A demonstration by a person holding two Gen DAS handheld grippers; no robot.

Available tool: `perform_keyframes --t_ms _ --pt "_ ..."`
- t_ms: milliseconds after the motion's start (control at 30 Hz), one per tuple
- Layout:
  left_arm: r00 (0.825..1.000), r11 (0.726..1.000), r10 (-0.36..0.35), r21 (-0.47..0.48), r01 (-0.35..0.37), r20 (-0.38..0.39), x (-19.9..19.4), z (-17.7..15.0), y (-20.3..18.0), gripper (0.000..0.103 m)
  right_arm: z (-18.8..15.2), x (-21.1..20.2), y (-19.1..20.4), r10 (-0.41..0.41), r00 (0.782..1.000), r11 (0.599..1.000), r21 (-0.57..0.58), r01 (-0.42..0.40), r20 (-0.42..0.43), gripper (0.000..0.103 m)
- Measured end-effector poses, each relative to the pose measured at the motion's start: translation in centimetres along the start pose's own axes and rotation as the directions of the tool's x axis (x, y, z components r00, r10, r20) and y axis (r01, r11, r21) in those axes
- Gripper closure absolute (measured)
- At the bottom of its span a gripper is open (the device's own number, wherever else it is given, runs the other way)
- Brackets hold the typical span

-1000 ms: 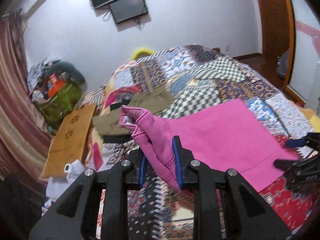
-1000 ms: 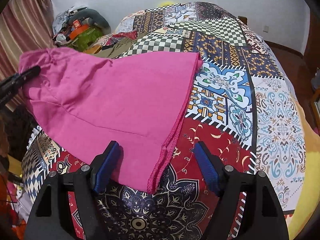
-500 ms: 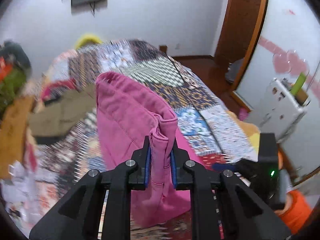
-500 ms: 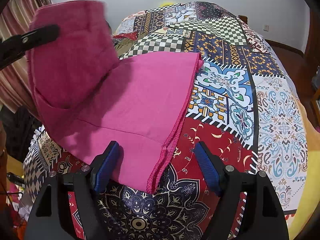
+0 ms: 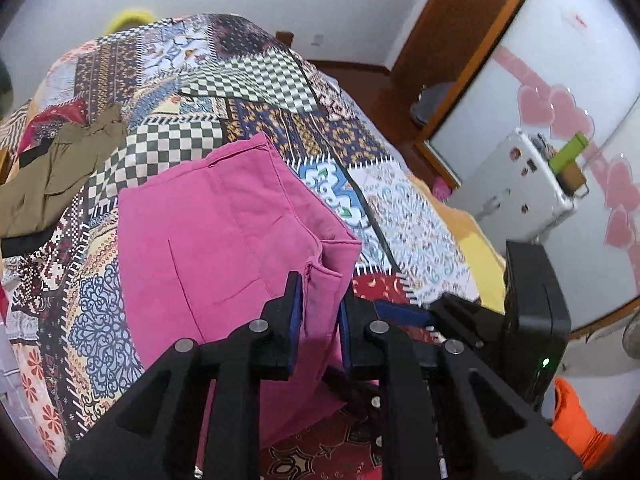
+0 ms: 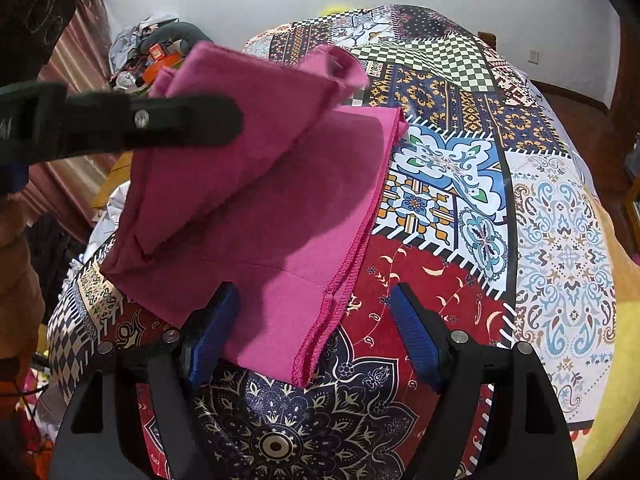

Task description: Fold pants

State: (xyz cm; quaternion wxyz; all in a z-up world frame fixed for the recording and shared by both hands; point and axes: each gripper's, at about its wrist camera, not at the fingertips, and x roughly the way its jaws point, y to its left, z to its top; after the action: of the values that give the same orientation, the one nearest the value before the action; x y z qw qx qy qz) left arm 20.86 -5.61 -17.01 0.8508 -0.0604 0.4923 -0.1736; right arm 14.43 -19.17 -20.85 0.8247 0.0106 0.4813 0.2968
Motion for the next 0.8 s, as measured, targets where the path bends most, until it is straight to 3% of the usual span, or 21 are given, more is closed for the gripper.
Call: perform_keyframes --t_ms 33,167,200,367,500,800 --pt "1.0 1.0 0.004 0.008 -0.004 -0.012 0.0 -0.1 -0.2 0.082 0.0 0.0 0.0 -0.001 1.0 1.0 0.0 0.001 -0.001 0.028" --pt "0.999 0.998 -0.053 0.017 0.053 0.013 -1.0 -0.3 -0.2 0.033 0.0 -0.2 0.0 -0.004 1.0 1.0 0.011 0.004 0.002 0.028" --pt "0.998 0.999 -0.051 0.021 0.05 0.036 -1.5 -0.3 -0.1 0.027 -0.1 -0.3 0.0 -0.003 1.0 1.0 0.014 0.003 0.006 0.028" --pt "0.993 0.996 0.08 0.044 -0.084 0.089 -2.7 0.7 1.4 0.025 -0.7 -1.2 -0.1 -0.033 0.999 0.999 0.017 0.032 0.036 0.028" --pt "0.973 0.976 0.215 0.022 -0.217 0.083 -2.1 2.0 4.7 0.025 -1.0 -2.3 -0.7 -0.051 0.997 0.998 0.029 0.049 0.06 0.027" --pt "0.925 0.924 0.377 -0.051 -0.378 -0.043 2.9 6.7 14.1 0.021 -0.8 -3.9 -2.2 -0.107 0.99 0.993 0.068 0.101 0.094 0.027"
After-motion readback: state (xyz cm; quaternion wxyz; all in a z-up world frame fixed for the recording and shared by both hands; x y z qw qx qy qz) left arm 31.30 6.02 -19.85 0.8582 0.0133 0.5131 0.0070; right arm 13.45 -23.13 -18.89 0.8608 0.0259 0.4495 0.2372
